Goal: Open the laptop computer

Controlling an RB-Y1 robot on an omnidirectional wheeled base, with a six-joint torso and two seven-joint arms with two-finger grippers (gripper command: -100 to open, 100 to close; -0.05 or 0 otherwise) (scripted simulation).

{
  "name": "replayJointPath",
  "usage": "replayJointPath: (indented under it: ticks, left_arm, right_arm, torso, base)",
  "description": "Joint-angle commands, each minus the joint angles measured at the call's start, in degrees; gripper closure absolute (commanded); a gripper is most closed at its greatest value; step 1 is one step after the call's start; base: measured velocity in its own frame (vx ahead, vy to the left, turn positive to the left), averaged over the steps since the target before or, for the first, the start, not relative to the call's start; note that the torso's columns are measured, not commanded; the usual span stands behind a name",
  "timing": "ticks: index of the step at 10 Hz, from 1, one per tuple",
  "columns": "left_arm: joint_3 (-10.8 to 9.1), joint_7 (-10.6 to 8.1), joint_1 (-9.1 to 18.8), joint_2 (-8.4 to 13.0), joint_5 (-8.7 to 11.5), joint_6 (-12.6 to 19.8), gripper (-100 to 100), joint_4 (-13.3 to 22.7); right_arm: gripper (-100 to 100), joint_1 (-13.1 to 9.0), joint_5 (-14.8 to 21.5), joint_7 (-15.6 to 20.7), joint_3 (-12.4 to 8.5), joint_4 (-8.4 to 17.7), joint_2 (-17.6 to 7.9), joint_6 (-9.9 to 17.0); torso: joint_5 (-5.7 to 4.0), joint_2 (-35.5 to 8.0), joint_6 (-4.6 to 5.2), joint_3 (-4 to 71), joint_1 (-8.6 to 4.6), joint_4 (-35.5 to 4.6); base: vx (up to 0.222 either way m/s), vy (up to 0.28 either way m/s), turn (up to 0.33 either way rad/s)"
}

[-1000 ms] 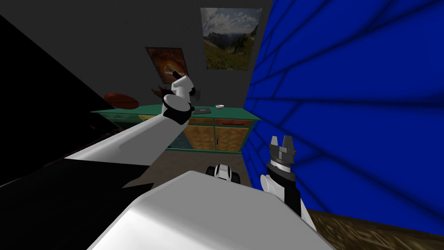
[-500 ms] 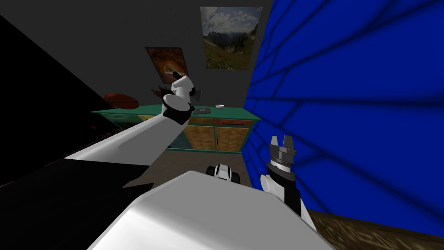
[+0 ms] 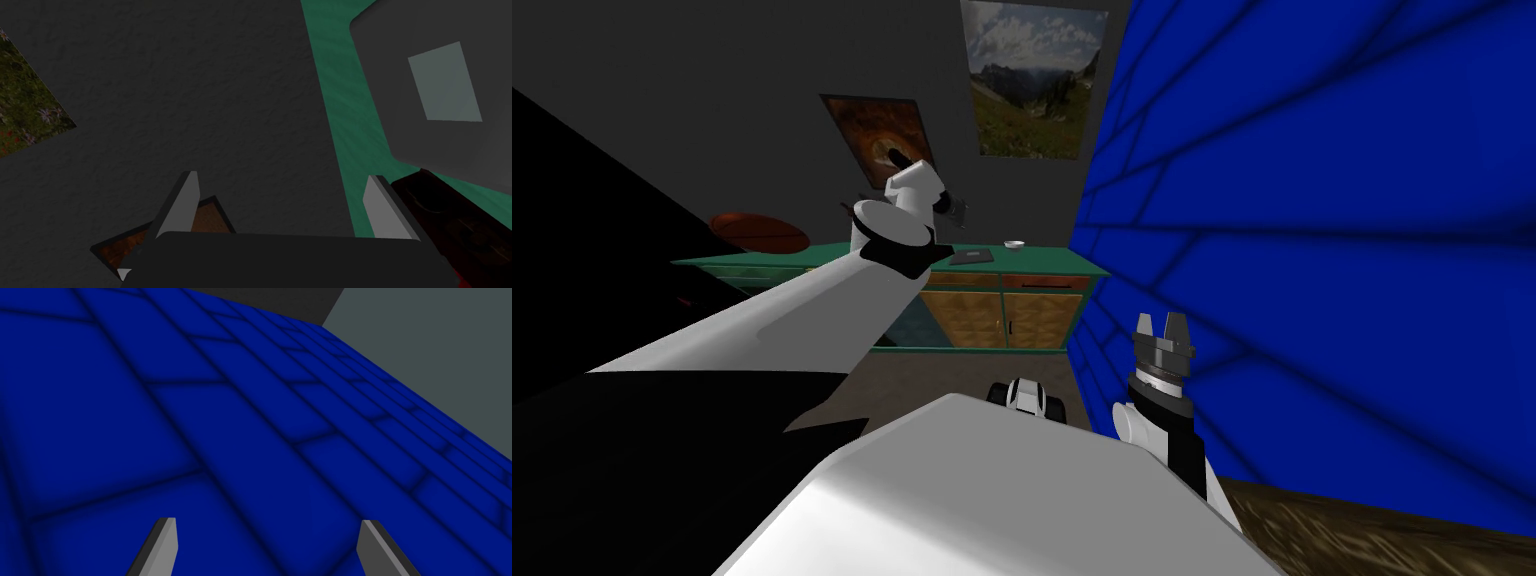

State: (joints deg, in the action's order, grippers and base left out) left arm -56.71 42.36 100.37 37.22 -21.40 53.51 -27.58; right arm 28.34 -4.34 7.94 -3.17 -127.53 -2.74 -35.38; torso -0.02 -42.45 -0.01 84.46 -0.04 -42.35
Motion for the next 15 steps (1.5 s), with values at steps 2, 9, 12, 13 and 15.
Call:
replayJointPath:
  ticks: [2, 9, 12, 13, 15]
  left_arm:
    - [0.01, 0.27, -0.38, -0.53, 0.15, 1.09, -100, -4.01]
    - [4.20, 1.99, 1.53, 6.22, 3.02, 2.08, -100, -1.61]
    - [4.20, 1.99, 1.53, 6.22, 3.02, 2.08, -100, -1.61]
    - [4.20, 1.99, 1.53, 6.22, 3.02, 2.08, -100, -1.61]
    - [8.25, -1.49, 1.82, 8.56, 5.34, 3.77, -100, -1.96]
  right_arm:
    - [0, 0.00, 0.00, 0.00, 0.00, 0.00, 0.00, 0.00]
    - [0, 0.00, 0.00, 0.00, 0.00, 0.00, 0.00, 0.00]
    - [0, 0.00, 0.00, 0.00, 0.00, 0.00, 0.00, 0.00]
    - [0, 0.00, 0.00, 0.00, 0.00, 0.00, 0.00, 0.00]
    - [0, -0.03, 0.00, 0.00, 0.00, 0.00, -0.02, 0.00]
  torso:
    - [0.00, 0.10, 0.01, 0.07, 0.01, 0.04]
    - [-0.01, 0.02, 0.01, 0.01, -0.04, 0.01]
    - [0.02, 0.18, 0.02, 0.12, 0.05, 0.07]
    - [0.02, 0.16, 0.00, 0.11, 0.05, 0.07]
    - [0.11, 0.01, 0.08, 0.03, 0.42, 0.04]
  base:
    - [-0.005, -0.003, 0.018]
    - [0.019, 0.009, -0.062]
    - [-0.003, -0.002, 0.011]
    - [-0.004, -0.002, 0.013]
    - [-0.072, 0.166, -0.384]
